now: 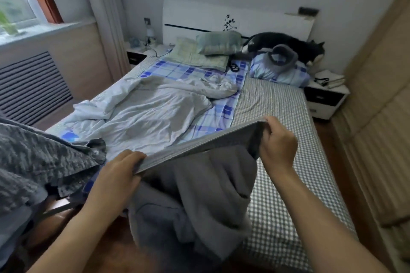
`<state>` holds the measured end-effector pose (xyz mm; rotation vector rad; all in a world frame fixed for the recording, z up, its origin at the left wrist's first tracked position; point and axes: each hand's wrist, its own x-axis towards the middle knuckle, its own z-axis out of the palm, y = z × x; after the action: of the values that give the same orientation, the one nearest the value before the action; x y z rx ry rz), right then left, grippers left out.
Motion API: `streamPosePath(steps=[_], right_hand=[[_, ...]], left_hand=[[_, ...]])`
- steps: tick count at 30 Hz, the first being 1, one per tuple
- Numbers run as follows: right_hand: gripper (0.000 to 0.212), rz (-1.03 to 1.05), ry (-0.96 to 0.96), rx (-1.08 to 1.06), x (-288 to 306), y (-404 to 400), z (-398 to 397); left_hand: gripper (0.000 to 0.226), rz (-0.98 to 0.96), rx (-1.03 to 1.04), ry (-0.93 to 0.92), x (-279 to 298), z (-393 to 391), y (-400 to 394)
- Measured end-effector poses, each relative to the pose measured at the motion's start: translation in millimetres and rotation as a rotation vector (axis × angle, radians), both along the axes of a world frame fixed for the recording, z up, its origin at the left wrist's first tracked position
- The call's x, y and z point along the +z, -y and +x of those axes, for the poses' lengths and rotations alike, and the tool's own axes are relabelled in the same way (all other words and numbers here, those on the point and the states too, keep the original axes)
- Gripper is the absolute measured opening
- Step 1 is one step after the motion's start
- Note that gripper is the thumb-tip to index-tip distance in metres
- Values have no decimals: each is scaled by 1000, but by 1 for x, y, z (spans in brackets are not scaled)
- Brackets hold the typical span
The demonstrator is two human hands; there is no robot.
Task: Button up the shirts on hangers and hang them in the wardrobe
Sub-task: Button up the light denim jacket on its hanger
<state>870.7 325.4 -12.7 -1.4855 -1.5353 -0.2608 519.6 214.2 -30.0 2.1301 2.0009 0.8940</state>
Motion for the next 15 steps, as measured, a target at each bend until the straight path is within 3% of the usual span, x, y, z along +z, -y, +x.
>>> streamPosePath(steps=[4,6,11,13,15], right_hand=[[8,144,163,-194,47,40,-24],[16,126,207,-250,65,61,-23],[26,-103,183,-458,126,110,-5],[27,-57,161,-553,160,130,9],[26,6,140,-645,195,148,23]], left_hand=[[22,-49,47,-339,38,-46,2],[13,-64,35,-383,67,-52,3],[5,-73,-124,-46,159,-36,-8],[14,-183,-286,157,198,-25,-12],[19,-160,-418,215,231,-17,-17]])
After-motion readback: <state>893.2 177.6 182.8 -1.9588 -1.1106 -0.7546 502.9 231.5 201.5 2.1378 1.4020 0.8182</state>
